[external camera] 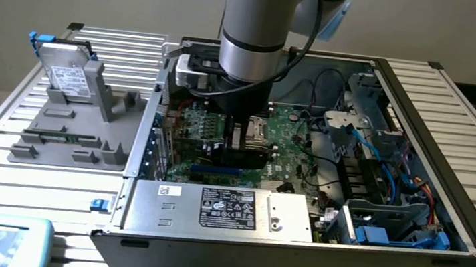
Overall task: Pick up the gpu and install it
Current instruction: 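Insert the gpu into the slot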
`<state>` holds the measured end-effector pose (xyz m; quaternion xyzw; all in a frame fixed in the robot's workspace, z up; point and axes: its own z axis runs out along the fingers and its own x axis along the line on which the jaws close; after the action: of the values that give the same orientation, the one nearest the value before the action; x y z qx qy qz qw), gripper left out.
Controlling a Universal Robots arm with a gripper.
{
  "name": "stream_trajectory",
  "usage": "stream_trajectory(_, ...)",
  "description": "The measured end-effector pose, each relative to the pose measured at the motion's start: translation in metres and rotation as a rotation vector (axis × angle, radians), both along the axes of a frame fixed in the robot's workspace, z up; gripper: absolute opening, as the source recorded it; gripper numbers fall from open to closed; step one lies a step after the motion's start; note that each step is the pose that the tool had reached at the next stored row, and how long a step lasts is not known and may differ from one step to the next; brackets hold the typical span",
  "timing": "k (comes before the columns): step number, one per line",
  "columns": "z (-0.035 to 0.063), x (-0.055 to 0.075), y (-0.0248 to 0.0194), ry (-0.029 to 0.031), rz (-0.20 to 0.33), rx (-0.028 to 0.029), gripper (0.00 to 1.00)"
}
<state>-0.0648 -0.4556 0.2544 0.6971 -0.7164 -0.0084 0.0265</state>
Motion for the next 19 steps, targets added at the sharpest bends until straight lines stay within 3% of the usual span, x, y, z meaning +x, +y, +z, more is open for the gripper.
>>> stream_trajectory(9, -0.0004, -0.0005, 0.0001, 0.0004, 0.000, 0.0006, 0.29)
stream_trajectory(14, -0.0006, -0.0006, 0.0032, 0.0023, 0.000, 0.0007, 0.29)
stream_trajectory(19, -0.0010, -0.0016, 0.0033, 0.0042, 0.000, 0.0006, 0.29)
